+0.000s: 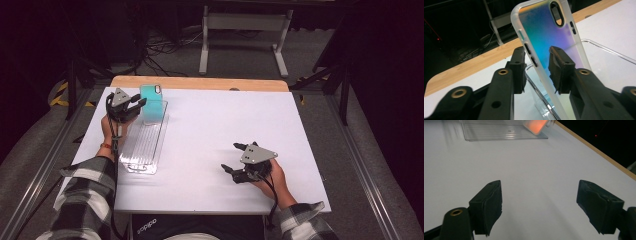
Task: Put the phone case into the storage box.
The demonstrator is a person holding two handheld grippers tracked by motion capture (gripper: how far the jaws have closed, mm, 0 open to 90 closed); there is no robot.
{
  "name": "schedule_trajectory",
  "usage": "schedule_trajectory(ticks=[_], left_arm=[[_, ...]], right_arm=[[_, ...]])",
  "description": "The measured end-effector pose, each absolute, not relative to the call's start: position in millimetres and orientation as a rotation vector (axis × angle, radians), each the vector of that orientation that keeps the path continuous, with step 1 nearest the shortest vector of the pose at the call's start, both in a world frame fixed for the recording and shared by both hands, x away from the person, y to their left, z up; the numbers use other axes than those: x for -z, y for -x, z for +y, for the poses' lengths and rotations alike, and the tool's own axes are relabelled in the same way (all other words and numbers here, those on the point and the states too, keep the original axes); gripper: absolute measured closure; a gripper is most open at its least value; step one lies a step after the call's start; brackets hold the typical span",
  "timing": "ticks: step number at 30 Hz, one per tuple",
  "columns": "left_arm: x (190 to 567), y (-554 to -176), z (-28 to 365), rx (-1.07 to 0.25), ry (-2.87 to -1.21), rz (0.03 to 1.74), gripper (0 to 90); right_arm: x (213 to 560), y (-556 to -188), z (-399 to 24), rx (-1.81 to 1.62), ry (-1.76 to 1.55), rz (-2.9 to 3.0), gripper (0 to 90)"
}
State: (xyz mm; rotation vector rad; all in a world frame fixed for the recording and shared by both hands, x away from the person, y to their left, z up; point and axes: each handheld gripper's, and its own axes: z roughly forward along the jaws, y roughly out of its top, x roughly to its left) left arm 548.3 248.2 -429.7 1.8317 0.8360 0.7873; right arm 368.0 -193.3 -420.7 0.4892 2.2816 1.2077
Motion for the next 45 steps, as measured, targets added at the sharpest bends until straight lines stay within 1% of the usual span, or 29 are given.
schedule_trajectory(ticks=[7,13,17,26,30,35,36,38,43,45], left_arm=[[429,-547,248,-0.795,-1.827,0.843,62.4],[425,-545,249,-0.819,-1.817,0.840,62.3],[422,-540,251,-0.797,-1.808,0.840,60.9],[421,-540,255,-0.805,-1.801,0.839,60.7],[422,-542,253,-0.825,-1.811,0.833,66.8],[423,-544,247,-0.857,-1.824,0.838,70.6],[423,-545,245,-0.869,-1.830,0.843,74.4],[424,-547,242,-0.887,-1.844,0.837,77.8],[424,-547,237,-0.922,-1.861,0.837,77.5],[423,-546,239,-0.913,-1.841,0.850,76.4]], right_arm=[[420,-368,-194,-1.227,-0.483,2.286,21.2],[420,-368,-195,-1.228,-0.482,2.282,21.2],[419,-367,-194,-1.227,-0.482,2.277,21.4],[419,-367,-194,-1.228,-0.488,2.273,21.5],[419,-367,-194,-1.227,-0.486,2.279,21.5],[419,-367,-195,-1.230,-0.487,2.275,21.5],[419,-367,-195,-1.230,-0.488,2.274,21.5],[419,-367,-195,-1.230,-0.486,2.277,21.5],[418,-367,-195,-1.227,-0.482,2.275,21.5],[419,-368,-195,-1.234,-0.485,2.275,21.5]])
